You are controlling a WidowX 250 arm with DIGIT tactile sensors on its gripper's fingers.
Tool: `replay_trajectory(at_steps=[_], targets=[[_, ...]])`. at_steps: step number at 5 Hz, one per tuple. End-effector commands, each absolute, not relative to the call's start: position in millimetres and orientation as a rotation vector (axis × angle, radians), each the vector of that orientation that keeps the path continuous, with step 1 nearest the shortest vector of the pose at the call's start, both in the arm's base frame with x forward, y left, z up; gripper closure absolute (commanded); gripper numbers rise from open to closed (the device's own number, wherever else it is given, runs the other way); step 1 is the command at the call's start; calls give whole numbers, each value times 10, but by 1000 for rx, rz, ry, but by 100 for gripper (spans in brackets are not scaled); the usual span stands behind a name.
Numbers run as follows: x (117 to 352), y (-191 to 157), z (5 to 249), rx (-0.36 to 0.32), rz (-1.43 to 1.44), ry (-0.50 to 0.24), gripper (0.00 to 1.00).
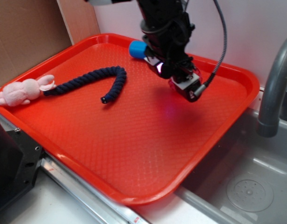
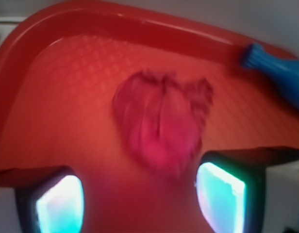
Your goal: Grab the red paper.
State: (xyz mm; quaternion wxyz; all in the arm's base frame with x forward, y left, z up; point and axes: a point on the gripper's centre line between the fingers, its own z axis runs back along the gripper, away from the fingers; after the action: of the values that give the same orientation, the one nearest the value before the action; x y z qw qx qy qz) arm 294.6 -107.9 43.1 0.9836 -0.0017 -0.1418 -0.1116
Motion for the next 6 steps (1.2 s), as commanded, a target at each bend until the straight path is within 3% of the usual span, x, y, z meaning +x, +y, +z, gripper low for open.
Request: replay_trajectory(at_steps=[1, 2, 3, 4, 6], targets=[[3256, -1012, 395, 38, -248, -336, 0], [3311, -990, 338, 4, -321, -371, 100], [3236, -1003, 429, -35, -319, -379, 100], [2994, -820, 835, -57, -224, -317, 100], [2128, -147, 1800, -198, 73, -311, 100]])
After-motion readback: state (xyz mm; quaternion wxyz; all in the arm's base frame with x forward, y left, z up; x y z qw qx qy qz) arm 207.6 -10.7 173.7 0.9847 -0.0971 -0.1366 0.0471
